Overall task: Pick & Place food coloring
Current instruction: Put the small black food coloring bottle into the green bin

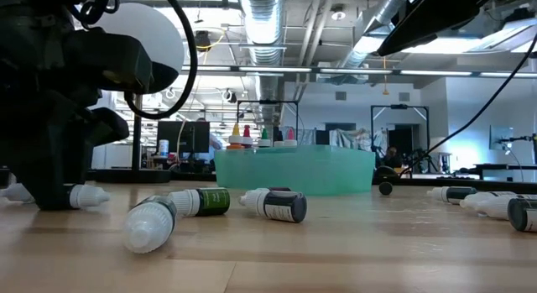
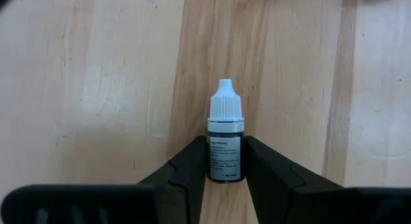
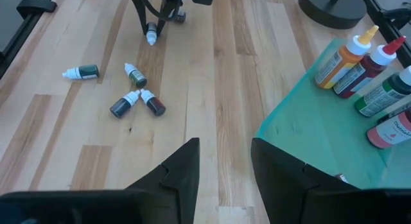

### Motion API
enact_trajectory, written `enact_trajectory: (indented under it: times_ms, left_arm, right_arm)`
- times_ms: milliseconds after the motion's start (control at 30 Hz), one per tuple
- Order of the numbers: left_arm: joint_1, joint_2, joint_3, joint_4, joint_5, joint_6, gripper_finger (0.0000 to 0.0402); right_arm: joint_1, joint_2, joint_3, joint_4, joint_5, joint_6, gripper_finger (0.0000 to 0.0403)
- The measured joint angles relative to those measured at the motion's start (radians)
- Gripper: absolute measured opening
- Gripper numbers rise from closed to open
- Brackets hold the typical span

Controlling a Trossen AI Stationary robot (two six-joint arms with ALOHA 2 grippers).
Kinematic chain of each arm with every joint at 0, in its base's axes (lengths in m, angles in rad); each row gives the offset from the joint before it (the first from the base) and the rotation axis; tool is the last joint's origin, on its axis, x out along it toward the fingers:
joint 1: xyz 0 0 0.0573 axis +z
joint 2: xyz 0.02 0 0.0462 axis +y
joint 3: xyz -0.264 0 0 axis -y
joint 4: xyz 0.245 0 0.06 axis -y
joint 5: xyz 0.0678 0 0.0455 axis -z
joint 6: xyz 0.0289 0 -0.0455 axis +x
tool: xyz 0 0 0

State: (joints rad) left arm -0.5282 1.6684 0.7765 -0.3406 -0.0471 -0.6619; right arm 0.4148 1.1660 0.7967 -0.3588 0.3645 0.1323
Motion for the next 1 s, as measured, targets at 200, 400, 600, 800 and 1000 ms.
enact_trajectory:
  times_ms: [200,400,600,800,1000]
  left_arm:
    - [0.000,0.001,0.009,0.006,-0.008,0.010,0.0096]
    - [-0.002,0.007,0.063,-0.027,-0.044,0.079,0.0096]
    - [0.009,0.008,0.093,-0.056,-0.087,0.107,0.0095]
    - [0.011,0.007,0.093,-0.064,-0.090,0.107,0.0095]
    - [0.012,0.005,0.094,-0.063,-0.109,0.113,0.0095]
  right_arm:
    - [0.000,0.000,0.000,0.000,0.000,0.000,0.0134]
    - [0.000,0.000,0.000,0.000,0.000,0.000,0.0133]
    - [0.000,0.000,0.000,0.000,0.000,0.000,0.0134]
    - [0.000,0.000,0.000,0.000,-0.001,0.000,0.0133]
    - [0.000,0.000,0.000,0.000,-0.001,0.000,0.0134]
